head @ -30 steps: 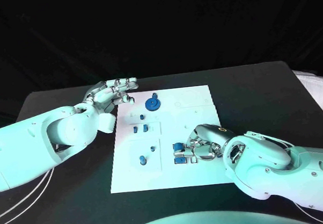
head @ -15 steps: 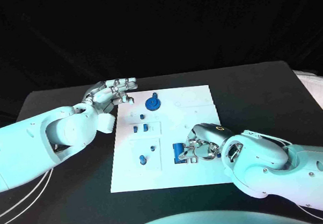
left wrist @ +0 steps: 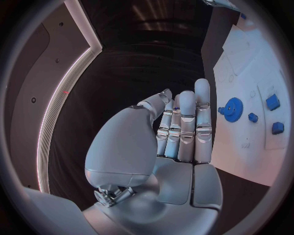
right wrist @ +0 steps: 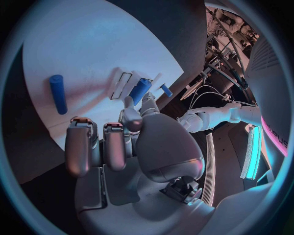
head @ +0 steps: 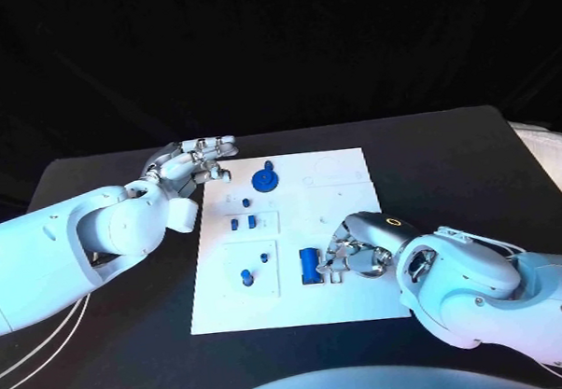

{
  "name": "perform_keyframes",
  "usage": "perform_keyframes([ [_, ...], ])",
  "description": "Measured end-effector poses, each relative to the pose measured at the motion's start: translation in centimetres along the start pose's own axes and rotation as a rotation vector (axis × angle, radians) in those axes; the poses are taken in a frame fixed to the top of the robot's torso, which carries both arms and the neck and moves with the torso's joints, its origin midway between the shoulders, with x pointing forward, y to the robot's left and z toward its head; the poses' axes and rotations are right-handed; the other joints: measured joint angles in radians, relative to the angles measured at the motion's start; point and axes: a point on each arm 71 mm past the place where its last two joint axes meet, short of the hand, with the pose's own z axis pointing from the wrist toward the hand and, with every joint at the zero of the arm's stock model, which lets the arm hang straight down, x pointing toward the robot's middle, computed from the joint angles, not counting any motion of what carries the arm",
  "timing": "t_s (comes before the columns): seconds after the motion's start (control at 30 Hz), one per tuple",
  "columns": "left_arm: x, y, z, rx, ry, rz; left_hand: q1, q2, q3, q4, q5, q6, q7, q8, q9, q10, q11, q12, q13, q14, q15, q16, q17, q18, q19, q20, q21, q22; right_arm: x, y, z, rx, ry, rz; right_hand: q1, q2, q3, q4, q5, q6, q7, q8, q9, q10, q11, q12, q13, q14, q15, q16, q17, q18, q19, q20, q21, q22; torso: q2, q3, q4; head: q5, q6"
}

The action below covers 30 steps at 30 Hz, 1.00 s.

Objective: Assemble the parts on the task board

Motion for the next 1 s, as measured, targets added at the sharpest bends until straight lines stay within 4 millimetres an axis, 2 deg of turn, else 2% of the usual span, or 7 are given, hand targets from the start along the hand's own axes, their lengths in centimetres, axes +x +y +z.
perform_keyframes([
  [0.1,-0.1,0.0,0.0,0.0,-0.001,0.0,0.0,0.0,0.0,0.0,0.0,0.0,0.0,0.0,0.0,0.0,0.0,0.0,0.0,0.0,0.0,0.0,0.0,0.0,0.0,0.0,0.0,0.0,-1.0,-1.1,-0.8,0.024,-0.022,0.011,-0.002,-0.002,-0.004,0.004,0.044,-0.021,0.007,-0.013,-0.003,-0.008,0.008,-0.016,-0.004,0.0,0.0,0.004,0.0,0.0,0.0,0.0,0.0,-0.003,-0.001,-0.0004,-0.0005,-0.005,0.002],
  [0.27,-0.1,0.0,-0.1,0.0,-0.001,0.0,0.0,0.0,0.0,0.0,0.0,0.0,0.0,0.0,0.0,0.0,0.0,0.0,0.0,0.0,0.0,0.0,0.0,0.0,0.0,0.0,0.0,0.0,-2.7,-3.3,-1.9,0.079,-0.053,0.006,0.021,0.001,0.004,-0.004,0.057,-0.034,0.01,-0.028,-0.007,-0.015,0.015,-0.039,-0.016,0.0,0.0,0.004,0.0,0.0,0.0,0.0,0.0,-0.004,-0.002,-0.0012,-0.0035,-0.014,0.005],
  [0.4,0.0,0.0,-0.1,-0.001,0.001,0.0,0.0,0.0,0.0,0.0,0.0,0.0,0.0,0.0,0.0,0.0,0.0,0.0,0.0,0.0,0.0,0.0,0.0,0.0,0.0,0.0,0.0,0.0,-3.3,-4.8,-2.4,0.114,-0.061,-0.012,0.026,0.002,0.004,-0.004,0.058,-0.035,0.01,-0.028,-0.007,-0.015,0.015,-0.046,-0.021,0.0,0.0,0.004,0.0,0.0,0.0,0.0,0.0,-0.004,-0.002,-0.0014,-0.0073,-0.023,0.008],
  [0.6,0.1,0.0,-0.1,-0.001,0.003,-0.001,0.0,0.0,0.0,0.0,0.0,0.0,0.0,0.0,0.0,0.0,0.0,0.0,0.0,0.0,0.0,0.0,0.0,0.0,0.0,0.0,0.0,0.0,-3.3,-6.0,-2.7,0.137,-0.052,-0.064,0.025,0.002,0.008,0.006,0.059,-0.02,0.007,-0.028,-0.002,-0.015,0.015,-0.046,-0.021,0.0,0.0,0.004,0.0,0.0,-0.004,0.004,0.0,-0.006,-0.003,-0.0011,-0.0099,-0.032,0.01],
  [0.77,0.1,0.0,-0.1,-0.001,0.005,-0.001,0.0,0.0,0.0,0.0,0.0,0.0,0.0,0.0,0.0,0.0,0.0,0.0,0.0,0.0,0.0,0.0,0.0,0.0,0.0,0.0,0.0,0.0,-2.8,-6.5,-2.6,0.144,-0.025,-0.11,0.0,-0.002,-0.009,0.037,0.087,-0.018,0.005,-0.028,0.003,-0.015,0.015,-0.058,-0.023,0.0,0.0,0.004,0.0,0.0,-0.004,0.004,-0.004,-0.009,-0.003,-0.001,-0.0091,-0.036,0.01],
  [1.0,0.1,0.0,-0.1,-0.001,0.005,-0.001,0.0,0.0,0.0,0.0,0.0,0.0,0.0,0.0,0.0,0.0,0.0,0.0,0.0,0.0,0.0,0.0,0.0,0.0,0.0,0.0,0.0,0.0,-1.9,-6.6,-2.3,0.142,0.008,-0.153,0.0,-0.002,-0.01,0.038,0.087,-0.015,0.002,-0.028,0.005,-0.015,0.015,-0.054,-0.016,0.0,0.0,0.004,0.0,0.0,-0.004,0.004,-0.004,-0.009,-0.003,-0.001,-0.0067,-0.037,0.01],
])
